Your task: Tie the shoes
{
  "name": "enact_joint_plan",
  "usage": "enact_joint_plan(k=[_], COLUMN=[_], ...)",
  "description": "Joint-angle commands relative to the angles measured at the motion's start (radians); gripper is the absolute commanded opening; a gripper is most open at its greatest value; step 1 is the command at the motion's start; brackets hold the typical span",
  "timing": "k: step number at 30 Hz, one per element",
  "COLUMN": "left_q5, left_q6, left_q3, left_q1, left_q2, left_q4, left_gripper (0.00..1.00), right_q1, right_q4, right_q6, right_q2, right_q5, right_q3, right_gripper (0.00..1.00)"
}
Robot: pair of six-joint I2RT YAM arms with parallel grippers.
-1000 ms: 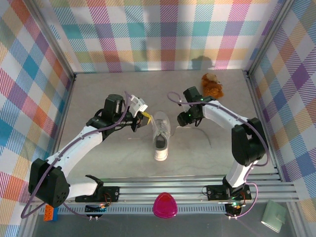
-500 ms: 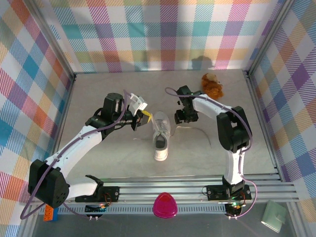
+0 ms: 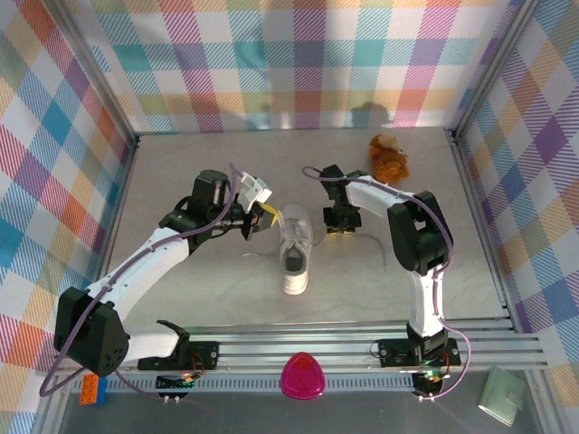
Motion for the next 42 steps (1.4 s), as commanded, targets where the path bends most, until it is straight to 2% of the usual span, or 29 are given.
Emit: enact_joint_plan(k=[1, 7, 14, 19, 24, 26, 28, 31, 33, 36, 42], left_q5=[0.022, 0.024, 0.028, 0.033, 0.036, 0.03, 0.024, 0.018, 0.011, 0.004, 0.006], left_q6=[0.029, 0.033, 0.028, 0.007, -0.005, -0.015, -0.022, -0.027, -0.034, -0.048, -0.053], left_q3=[0.025, 0.023, 0.003, -0.034, -0.097, -0.123, -0.14, -0.149, -0.147, -0.133, -0.072], left_q1=[-0.012, -0.011, -0.012, -0.016, -0.028, -0.032, -0.033, -0.036, -0.036, -0.036, -0.036], left_q2=[0.002, -0.001, -0.031, -0.067, -0.133, -0.165, -0.19, -0.2, -0.196, -0.179, -0.127], left_q4=[-0.018, -0.022, -0.017, 0.01, 0.051, 0.062, 0.06, 0.045, 0.04, 0.042, 0.023], left_gripper=[0.0, 0.0, 0.0, 0.0, 0.0, 0.0, 0.0, 0.0, 0.0, 0.0, 0.0], right_q1=[0.008, 0.008, 0.024, 0.13, 0.267, 0.293, 0.296, 0.293, 0.278, 0.234, 0.109], right_q4=[0.0, 0.017, 0.049, 0.081, 0.096, 0.098, 0.122, 0.133, 0.143, 0.196, 0.406], right_q6=[-0.006, -0.056, -0.113, -0.18, -0.256, -0.263, -0.254, -0.255, -0.245, -0.198, -0.159], right_q2=[-0.02, -0.131, -0.247, -0.155, 0.047, 0.103, 0.114, 0.088, 0.051, -0.037, -0.294], right_q5=[0.012, 0.034, 0.025, -0.122, -0.415, -0.505, -0.541, -0.503, -0.466, -0.434, -0.482], right_q3=[-0.047, -0.052, 0.078, 0.298, 0.557, 0.612, 0.602, 0.559, 0.52, 0.425, 0.105], right_gripper=[0.2, 0.04, 0.02, 0.03, 0.06, 0.08, 0.15, 0.4, 0.51, 0.56, 0.58])
